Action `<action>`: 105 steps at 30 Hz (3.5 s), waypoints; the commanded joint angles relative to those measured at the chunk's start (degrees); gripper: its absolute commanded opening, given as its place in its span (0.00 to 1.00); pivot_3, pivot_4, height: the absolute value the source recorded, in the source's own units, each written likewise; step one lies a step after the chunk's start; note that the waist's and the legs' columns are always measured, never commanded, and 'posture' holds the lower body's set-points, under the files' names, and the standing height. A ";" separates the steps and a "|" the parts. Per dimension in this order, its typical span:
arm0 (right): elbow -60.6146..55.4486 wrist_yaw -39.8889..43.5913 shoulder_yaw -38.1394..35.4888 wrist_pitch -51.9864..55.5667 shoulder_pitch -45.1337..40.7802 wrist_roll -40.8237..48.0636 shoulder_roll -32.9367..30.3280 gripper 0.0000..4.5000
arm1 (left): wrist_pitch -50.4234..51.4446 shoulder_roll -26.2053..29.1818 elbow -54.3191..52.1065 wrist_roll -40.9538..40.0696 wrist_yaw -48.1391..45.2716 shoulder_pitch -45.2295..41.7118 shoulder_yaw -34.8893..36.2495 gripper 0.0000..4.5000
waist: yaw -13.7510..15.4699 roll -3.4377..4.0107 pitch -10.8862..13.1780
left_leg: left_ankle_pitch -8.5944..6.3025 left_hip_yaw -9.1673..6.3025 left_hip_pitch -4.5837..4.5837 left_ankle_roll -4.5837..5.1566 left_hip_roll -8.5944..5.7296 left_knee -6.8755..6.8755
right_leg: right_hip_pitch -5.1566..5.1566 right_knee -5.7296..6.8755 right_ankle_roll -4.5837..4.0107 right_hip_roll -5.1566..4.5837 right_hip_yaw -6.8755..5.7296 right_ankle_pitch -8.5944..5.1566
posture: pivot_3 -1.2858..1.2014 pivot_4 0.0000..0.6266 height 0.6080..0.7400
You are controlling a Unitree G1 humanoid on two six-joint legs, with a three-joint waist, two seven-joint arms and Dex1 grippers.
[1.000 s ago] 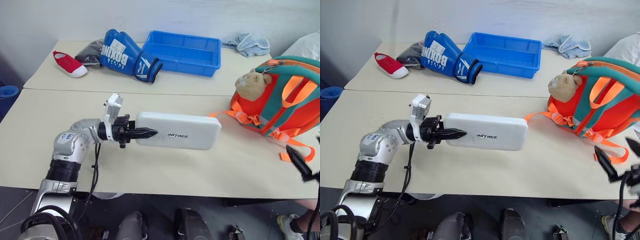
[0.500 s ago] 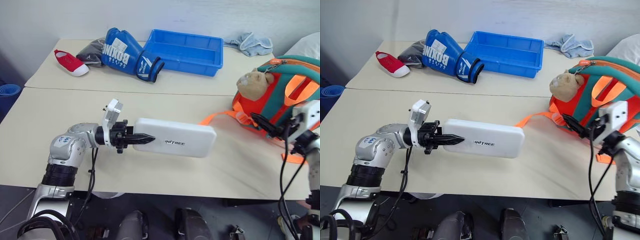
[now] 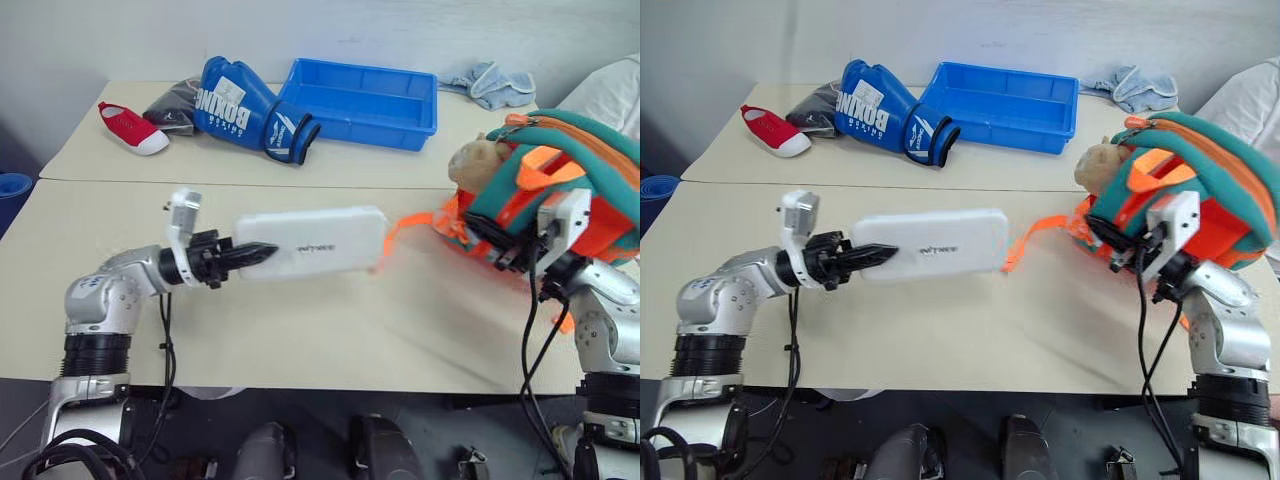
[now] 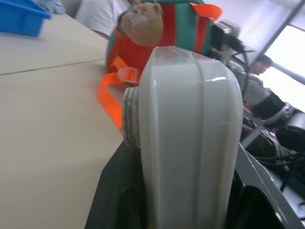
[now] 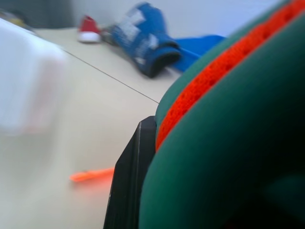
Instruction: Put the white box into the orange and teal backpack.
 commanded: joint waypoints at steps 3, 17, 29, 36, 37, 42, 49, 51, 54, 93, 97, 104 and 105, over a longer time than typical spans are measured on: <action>-19.37 -0.59 6.07 7.87 1.45 9.21 1.84 0.00 | 0.44 4.44 3.41 -0.04 -2.00 -1.93 1.91 0.29 | 0.00 0.00 0.00 | -0.05 0.00 -0.05 0.00 -0.02 -0.04 | -0.02 0.01 0.00 -0.02 -0.01 0.00 | 0.52 0.24 1.00; -29.04 2.05 -4.67 26.66 14.98 31.85 -15.19 0.00 | 11.28 5.70 -4.60 -11.28 3.84 -0.25 12.78 0.29 | 0.45 -0.35 0.12 | -0.23 -0.03 -0.23 0.28 -0.15 0.00 | -0.05 -0.12 0.04 -0.17 -0.02 0.03 | 0.52 0.24 1.00; -23.89 2.61 -4.77 22.56 14.62 24.49 -13.49 0.00 | 11.79 7.44 -14.05 -14.98 1.56 -0.26 10.25 0.29 | 0.34 -0.54 0.21 | -0.22 -0.03 -0.10 0.11 -0.11 0.02 | -0.02 -0.16 0.06 -0.13 -0.01 0.04 | 0.52 0.24 1.00; -23.27 3.18 -3.93 22.81 13.40 24.02 -13.49 0.00 | -0.52 4.85 -10.77 -3.56 -2.43 -6.86 -2.20 0.29 | 1.72 -0.55 0.22 | -0.22 0.00 -0.11 0.12 -0.14 0.07 | -0.02 -0.17 0.07 -0.12 -0.01 0.04 | 0.52 0.24 1.00; -23.24 3.23 -3.85 22.89 13.29 24.03 -13.52 0.00 | -2.01 4.35 -9.64 -1.42 -3.16 -8.60 -4.52 0.29 | 2.07 -0.56 0.22 | -0.21 0.00 -0.12 0.13 -0.15 0.11 | -0.02 -0.16 0.07 -0.12 -0.01 0.05 | 0.52 0.24 1.00; -22.34 2.21 -2.81 22.90 11.37 23.23 -12.77 0.00 | -12.49 1.62 -5.45 7.74 -9.81 -14.89 -14.19 0.29 | 2.38 -0.56 0.22 | -0.24 0.04 -0.14 0.16 -0.15 0.11 | -0.01 -0.22 0.08 -0.09 0.00 0.06 | 0.52 0.24 1.00; -22.72 2.60 -1.59 22.91 11.01 22.02 -12.67 0.00 | -25.18 -12.44 6.88 20.22 -8.64 -27.76 -25.02 0.29 | 3.27 -0.56 0.22 | -0.23 0.09 -0.21 0.32 -0.21 0.24 | -0.01 -0.27 0.11 0.04 -0.16 0.07 | 0.52 0.24 1.00; -22.95 2.40 -1.57 22.79 11.22 21.81 -12.49 0.00 | -25.14 -16.71 9.35 21.70 -5.44 -29.83 -25.17 0.29 | 3.16 -0.57 0.22 | -0.24 0.11 -0.25 0.43 -0.25 0.28 | 0.00 -0.31 0.20 0.01 -0.15 0.12 | 0.52 0.24 1.00; -23.88 1.35 -1.37 22.70 11.61 21.56 -11.82 0.00 | -24.63 -23.08 11.78 23.79 -0.89 -30.95 -26.10 0.29 | 2.83 -0.59 0.24 | -0.24 0.10 -0.34 0.53 -0.24 0.33 | -0.01 -0.35 0.32 -0.03 -0.17 0.19 | 0.52 0.24 1.00; -26.48 -4.92 -0.74 22.45 12.86 21.58 -7.81 0.00 | -23.24 -16.72 -13.29 12.92 0.92 -9.94 -15.50 0.84 | 1.76 -0.58 0.24 | -0.20 -0.52 -0.98 0.50 -0.17 1.03 | -0.16 -0.04 0.31 -0.11 -0.55 0.19 | 0.52 0.24 1.00; -26.94 -5.73 -0.93 22.21 13.29 21.65 -7.19 0.00 | -21.36 -16.81 -14.57 10.41 0.65 -9.55 -14.63 0.65 | 1.76 -0.58 0.24 | -0.19 -0.53 -0.98 0.51 -0.18 1.04 | -0.16 -0.05 0.31 -0.11 -0.56 0.19 | 0.52 0.24 1.00; -27.18 -6.71 -2.52 21.10 15.24 21.15 -6.84 0.00 | -21.42 -8.29 -3.31 10.80 -1.53 -14.19 -8.86 0.24 | 1.65 -0.57 0.23 | -0.17 -0.55 -0.96 0.48 -0.16 1.04 | -0.16 -0.05 0.31 -0.09 -0.63 0.19 | 0.52 0.24 1.00; -27.20 -6.88 -2.81 20.99 15.49 21.19 -6.79 0.00 | -21.63 -6.88 0.07 11.34 -1.67 -15.34 -8.18 0.19 | 1.66 -0.57 0.23 | -0.16 -0.54 -0.96 0.48 -0.16 1.04 | -0.16 -0.04 0.31 -0.09 -0.68 0.19 | 0.52 0.24 1.00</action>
